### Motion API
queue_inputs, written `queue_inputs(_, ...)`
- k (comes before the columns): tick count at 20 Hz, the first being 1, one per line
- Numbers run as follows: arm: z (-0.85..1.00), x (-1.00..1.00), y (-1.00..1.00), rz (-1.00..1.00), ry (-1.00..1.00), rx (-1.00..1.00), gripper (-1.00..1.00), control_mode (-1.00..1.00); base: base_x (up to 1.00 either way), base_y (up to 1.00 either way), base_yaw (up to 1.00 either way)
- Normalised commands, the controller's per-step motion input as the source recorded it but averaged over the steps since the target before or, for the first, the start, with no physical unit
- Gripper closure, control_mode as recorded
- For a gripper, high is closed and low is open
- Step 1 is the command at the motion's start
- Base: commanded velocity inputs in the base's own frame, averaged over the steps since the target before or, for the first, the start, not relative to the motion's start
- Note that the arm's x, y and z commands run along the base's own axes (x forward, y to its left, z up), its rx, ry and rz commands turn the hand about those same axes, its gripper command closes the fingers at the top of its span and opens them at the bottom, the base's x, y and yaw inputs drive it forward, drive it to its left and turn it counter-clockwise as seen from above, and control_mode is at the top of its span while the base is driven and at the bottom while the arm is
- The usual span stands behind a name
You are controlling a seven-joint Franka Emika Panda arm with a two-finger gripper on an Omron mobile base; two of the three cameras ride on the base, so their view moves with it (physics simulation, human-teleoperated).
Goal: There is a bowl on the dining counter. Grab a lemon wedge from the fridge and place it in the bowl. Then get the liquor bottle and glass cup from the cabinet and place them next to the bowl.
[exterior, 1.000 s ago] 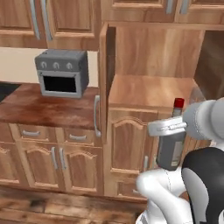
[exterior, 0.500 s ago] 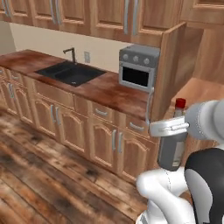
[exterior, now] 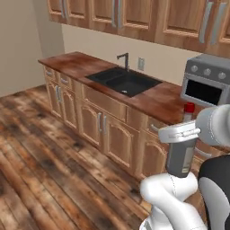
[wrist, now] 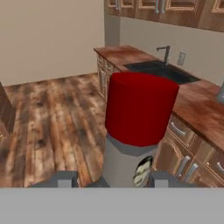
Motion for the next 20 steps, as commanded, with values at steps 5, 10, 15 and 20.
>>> queue_inputs(5, 0.0, 0.0, 0.0, 0.0, 0.0, 0.0, 1.0, 1.0, 1.0, 0.68, 0.24)
queue_inputs(10, 0.0, 0.0, 0.0, 0.0, 0.0, 0.0, 1.0, 1.0, 1.0, 0.65, 0.24)
queue_inputs(15, 0.0, 0.0, 0.0, 0.0, 0.0, 0.0, 1.0, 1.0, 1.0, 0.52, 0.27)
queue_inputs(20, 0.0, 0.0, 0.0, 0.0, 0.0, 0.0, 1.0, 1.0, 1.0, 0.4, 0.28)
